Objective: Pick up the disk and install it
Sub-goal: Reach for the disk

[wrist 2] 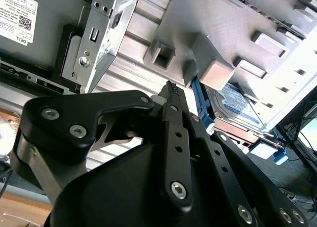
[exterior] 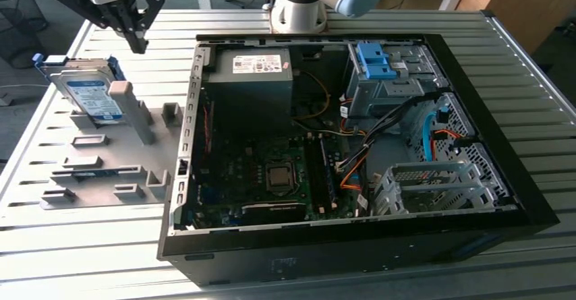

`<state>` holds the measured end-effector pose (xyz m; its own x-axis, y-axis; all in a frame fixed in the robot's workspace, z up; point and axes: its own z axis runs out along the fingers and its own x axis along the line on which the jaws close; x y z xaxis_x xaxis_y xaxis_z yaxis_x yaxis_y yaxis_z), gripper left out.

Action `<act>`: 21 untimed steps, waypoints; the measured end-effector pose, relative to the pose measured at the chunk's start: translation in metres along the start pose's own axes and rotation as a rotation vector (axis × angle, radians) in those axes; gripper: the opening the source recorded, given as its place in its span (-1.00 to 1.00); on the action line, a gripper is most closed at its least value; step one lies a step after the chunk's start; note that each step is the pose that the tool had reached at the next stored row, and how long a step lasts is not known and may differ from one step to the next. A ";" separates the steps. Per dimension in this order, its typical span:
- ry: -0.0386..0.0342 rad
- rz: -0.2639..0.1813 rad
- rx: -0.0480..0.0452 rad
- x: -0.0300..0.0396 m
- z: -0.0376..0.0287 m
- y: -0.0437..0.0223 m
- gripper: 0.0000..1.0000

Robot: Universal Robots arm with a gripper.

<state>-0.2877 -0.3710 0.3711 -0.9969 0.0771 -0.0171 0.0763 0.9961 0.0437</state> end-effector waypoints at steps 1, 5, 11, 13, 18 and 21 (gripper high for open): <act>0.0000 0.000 0.0000 0.0010 0.0001 0.0000 -0.79; 0.0000 0.000 0.0000 0.0047 0.0004 -0.0002 -0.79; 0.0000 0.000 0.0000 0.0102 0.0010 -0.0003 -0.79; 0.0000 0.000 0.0000 0.0121 0.0012 -0.0004 -0.79; 0.0000 0.000 0.0000 0.0189 0.0015 0.0003 -0.79; 0.0000 0.000 0.0000 0.0241 0.0017 0.0026 -0.79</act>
<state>-0.3115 -0.3665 0.3691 -0.9969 0.0770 -0.0170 0.0762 0.9961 0.0437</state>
